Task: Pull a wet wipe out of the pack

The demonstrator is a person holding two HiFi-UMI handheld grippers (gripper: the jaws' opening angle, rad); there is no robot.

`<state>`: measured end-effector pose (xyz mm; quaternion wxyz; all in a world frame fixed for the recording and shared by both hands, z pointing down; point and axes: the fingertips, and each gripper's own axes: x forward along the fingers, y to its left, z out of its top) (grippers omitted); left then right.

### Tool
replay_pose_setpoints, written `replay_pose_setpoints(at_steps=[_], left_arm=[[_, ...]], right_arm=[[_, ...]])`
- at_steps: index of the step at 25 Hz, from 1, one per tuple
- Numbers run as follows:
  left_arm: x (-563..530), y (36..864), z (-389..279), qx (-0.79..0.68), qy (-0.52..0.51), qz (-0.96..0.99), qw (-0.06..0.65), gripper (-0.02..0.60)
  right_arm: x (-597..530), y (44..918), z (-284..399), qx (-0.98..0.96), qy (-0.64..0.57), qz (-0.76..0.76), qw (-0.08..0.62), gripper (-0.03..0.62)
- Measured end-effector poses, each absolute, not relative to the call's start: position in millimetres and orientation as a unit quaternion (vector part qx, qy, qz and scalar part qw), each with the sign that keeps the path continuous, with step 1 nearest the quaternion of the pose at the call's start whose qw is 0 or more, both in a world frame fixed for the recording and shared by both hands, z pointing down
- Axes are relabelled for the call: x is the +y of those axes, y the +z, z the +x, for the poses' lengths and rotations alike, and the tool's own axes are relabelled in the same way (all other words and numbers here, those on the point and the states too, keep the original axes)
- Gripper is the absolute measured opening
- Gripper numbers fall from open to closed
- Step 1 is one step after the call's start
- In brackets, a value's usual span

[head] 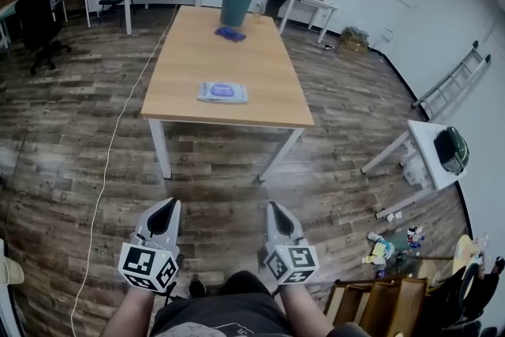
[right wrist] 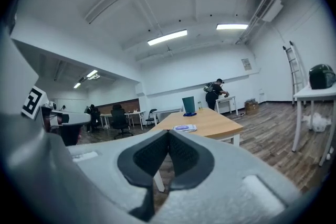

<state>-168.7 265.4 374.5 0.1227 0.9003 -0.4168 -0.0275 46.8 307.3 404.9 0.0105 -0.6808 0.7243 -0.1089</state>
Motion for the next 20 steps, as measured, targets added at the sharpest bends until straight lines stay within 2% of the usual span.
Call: replay_pose_setpoints(at_steps=[12, 20], left_arm=[[183.8, 392.5, -145.6, -0.451, -0.012, 0.885, 0.117, 0.018], [112.2, 392.3, -85.4, -0.467, 0.006, 0.878, 0.106, 0.018]], right_arm=[[211.2, 428.5, 77.3, 0.735, -0.145, -0.662, 0.006, -0.009], [111.7, 416.5, 125.7, 0.755, -0.129, -0.643, 0.003, -0.009]])
